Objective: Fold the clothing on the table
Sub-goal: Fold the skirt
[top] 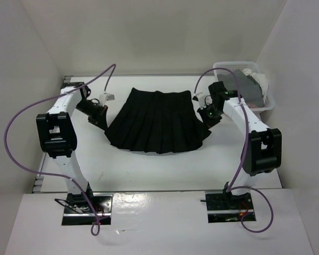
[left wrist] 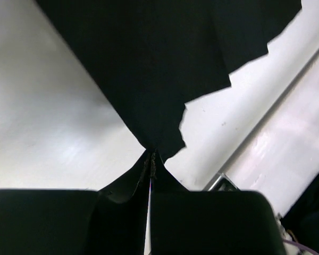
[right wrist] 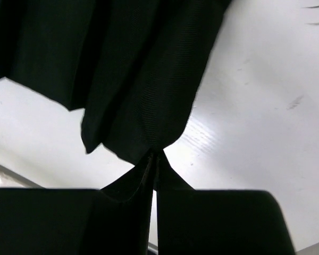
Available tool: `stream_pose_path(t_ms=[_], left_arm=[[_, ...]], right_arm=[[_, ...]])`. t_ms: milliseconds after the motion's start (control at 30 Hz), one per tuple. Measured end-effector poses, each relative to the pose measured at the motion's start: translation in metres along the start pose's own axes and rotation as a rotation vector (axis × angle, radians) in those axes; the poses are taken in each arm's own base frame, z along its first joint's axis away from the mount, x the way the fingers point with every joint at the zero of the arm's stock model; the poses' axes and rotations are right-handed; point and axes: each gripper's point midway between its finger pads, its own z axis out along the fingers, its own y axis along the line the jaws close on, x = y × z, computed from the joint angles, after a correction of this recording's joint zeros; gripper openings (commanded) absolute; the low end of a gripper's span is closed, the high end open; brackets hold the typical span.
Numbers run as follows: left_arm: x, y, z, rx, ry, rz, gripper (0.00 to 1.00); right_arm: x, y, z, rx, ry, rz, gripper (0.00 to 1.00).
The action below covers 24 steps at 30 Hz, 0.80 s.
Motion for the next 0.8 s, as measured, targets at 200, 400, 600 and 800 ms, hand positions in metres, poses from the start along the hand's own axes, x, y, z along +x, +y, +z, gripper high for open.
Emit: stream_pose_path(t_ms=[200, 400, 600, 800], left_arm=[[0.03, -0.029, 0.034, 0.044, 0.119, 0.053, 0.21], [0.053, -0.042, 0.045, 0.018, 0.198, 0.091, 0.87], [0.043, -0.035, 0.037, -0.045, 0.176, 0.104, 1.0], [-0.017, -0.02, 0.011, -0.15, -0.025, 0.131, 1.0]], right_arm=[[0.024, 0.025, 0.017, -0.017, 0.088, -0.056, 0.24], [0.043, 0.032, 0.021, 0.018, 0.148, -0.079, 0.82], [0.03, 0.023, 0.005, 0.101, 0.086, -0.078, 0.94], [-0.02, 0.011, -0.014, 0.164, -0.066, -0.059, 0.93]])
